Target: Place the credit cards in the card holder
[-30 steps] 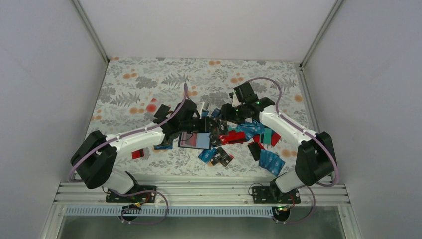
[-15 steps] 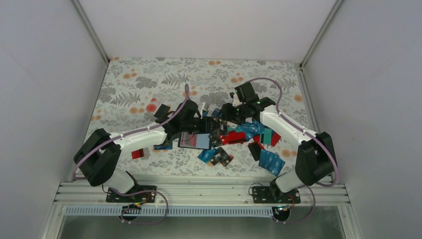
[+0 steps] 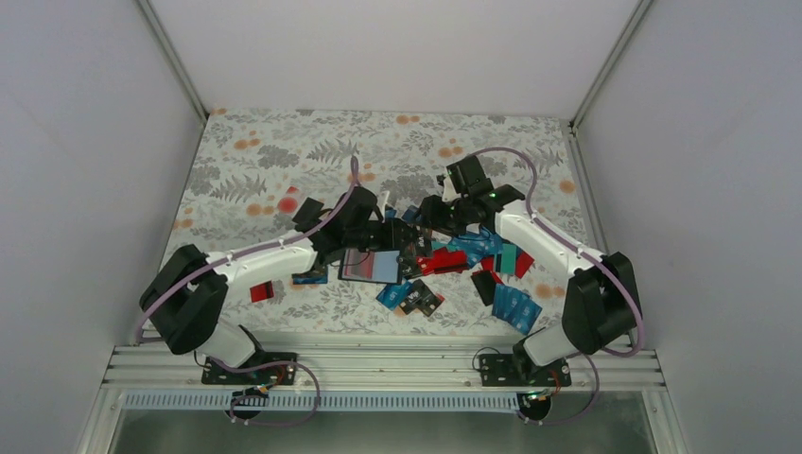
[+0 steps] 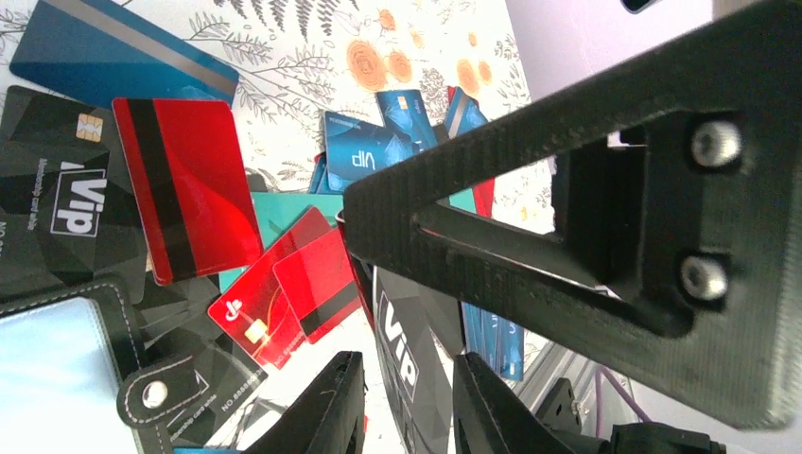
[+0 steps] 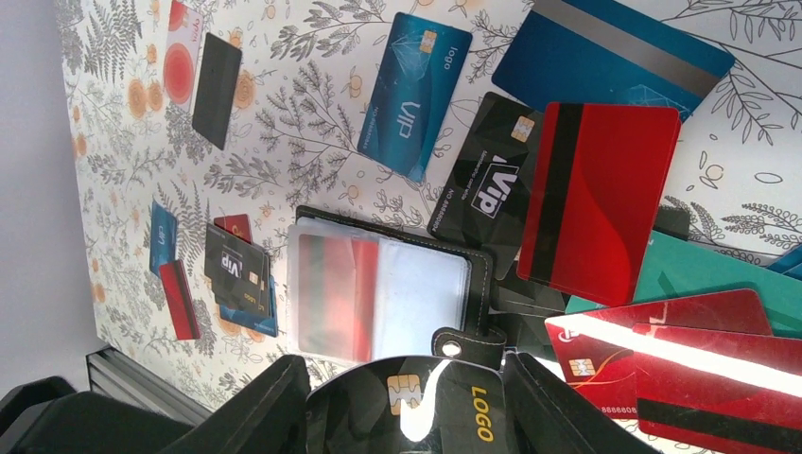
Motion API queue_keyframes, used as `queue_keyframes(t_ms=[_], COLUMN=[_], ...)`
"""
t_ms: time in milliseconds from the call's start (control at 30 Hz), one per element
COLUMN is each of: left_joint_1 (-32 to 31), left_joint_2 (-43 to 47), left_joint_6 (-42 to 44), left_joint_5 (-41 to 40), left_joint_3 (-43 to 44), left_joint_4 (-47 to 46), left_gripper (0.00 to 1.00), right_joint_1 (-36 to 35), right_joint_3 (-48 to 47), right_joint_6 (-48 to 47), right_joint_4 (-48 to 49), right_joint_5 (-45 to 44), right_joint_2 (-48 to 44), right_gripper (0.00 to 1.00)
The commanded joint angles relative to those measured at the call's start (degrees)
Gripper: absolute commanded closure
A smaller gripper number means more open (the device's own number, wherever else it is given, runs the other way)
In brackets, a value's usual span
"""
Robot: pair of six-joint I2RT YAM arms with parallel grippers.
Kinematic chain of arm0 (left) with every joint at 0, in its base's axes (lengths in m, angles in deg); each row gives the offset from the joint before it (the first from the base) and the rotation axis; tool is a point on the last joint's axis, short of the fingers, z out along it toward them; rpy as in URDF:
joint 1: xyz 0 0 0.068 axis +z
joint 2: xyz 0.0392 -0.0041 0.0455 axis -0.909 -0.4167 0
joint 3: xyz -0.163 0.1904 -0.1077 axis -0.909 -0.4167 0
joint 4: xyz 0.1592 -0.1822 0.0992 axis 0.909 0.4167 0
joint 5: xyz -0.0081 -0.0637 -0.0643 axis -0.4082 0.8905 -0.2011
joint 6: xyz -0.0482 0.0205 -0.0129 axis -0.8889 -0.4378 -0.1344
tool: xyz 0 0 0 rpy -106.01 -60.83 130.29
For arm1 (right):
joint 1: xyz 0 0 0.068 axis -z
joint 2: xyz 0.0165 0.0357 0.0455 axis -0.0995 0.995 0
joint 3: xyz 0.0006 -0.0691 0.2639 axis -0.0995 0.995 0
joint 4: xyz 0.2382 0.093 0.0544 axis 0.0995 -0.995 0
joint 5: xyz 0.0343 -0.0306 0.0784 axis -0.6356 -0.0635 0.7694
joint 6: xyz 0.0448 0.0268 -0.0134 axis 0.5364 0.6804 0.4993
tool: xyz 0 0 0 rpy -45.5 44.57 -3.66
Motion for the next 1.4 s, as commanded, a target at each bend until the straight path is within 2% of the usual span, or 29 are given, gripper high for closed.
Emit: queue_keyframes(t_ms=[0,267,367,533,633,767,933,1100,1367], left_joint_1=[-0.5,-1.24,-1.35,-0.97,0.65,5.21,10.55,12.35,12.84], left_joint_2=[-2.09,-3.3,-3.11,-0.75,3.02,9.47,12.91,10.92,6.95], left_joint_6=[0.26,-0.25,-0.44,0.97,2.9,6.77,9.83,10.6,10.23], left_joint_5=[0.43,-0.43,-0.76,-3.51,-5.0,-6.46,-4.83,-3.77,-3.17], left_joint_3=[2.18,3.3,3.34,1.68,-2.61,-8.43,-13.19,-14.91,-17.75], left_joint_4=[-0.96,0.08,0.46,4.74,6.62,8.43,7.29,3.11,-4.67], left_gripper=[0.79,0.97,0.98,0.98,0.98,0.98,0.98,0.98,0.98], right_joint_1=[0.01,0.01,0.04,0.01,-0.16,-1.59,-4.76,-8.05,-8.69], right_joint_3=[0.18,0.27,0.41,2.12,4.59,7.48,11.06,11.58,13.01], right_joint_6=[0.52,0.4,0.19,-0.5,-0.64,-0.37,0.37,0.41,0.18], right_joint_4=[1.36,1.43,1.59,2.31,4.05,7.16,12.99,14.79,15.74], right_joint_5=[1.0,1.22,1.44,1.99,3.63,5.55,9.65,8.58,5.56], right_joint_2=[-2.12,-2.48,-2.35,-2.46,-2.61,-2.13,0.67,4.33,7.95], right_gripper=[0.5,0.5,0.48,0.31,0.3,0.3,0.32,0.38,0.5])
